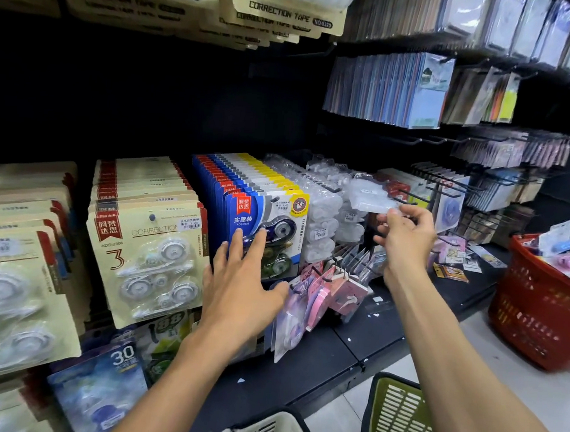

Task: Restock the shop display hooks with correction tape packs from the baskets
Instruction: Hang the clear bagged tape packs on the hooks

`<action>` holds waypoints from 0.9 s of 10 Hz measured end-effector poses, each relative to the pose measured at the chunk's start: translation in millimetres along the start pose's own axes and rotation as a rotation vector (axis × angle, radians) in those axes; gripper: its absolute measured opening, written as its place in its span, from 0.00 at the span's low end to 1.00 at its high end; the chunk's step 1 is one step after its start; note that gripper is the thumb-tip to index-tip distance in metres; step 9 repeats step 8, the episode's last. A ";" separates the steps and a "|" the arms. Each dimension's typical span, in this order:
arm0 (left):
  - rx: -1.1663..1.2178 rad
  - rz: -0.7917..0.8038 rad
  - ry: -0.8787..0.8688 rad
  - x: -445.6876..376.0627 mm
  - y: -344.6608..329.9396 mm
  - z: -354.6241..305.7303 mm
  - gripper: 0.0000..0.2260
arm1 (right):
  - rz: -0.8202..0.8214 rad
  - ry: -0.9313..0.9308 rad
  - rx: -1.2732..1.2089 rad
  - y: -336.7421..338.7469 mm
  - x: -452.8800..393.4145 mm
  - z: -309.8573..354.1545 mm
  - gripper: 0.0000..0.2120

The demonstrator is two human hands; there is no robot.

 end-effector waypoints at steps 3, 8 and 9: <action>0.038 -0.046 -0.006 -10.4 4.2 7.1 0.39 | 0.287 -0.156 0.279 -47.3 -25.0 -11.4 0.24; 0.062 -0.051 -0.074 2.0 12.0 19.2 0.38 | 0.303 -0.313 0.400 -16.0 -13.5 -45.6 0.16; 0.062 -0.051 -0.074 2.0 12.0 19.2 0.38 | 0.303 -0.313 0.400 -16.0 -13.5 -45.6 0.16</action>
Point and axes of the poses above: each hand's wrist, its own x-axis away from the middle knuckle, its own y-axis out of the back of the hand, z = x × y, the point moved 4 cm from there along -x, towards the middle knuckle, and after that the axes turned 15 degrees about -y, right-handed, at the moved point
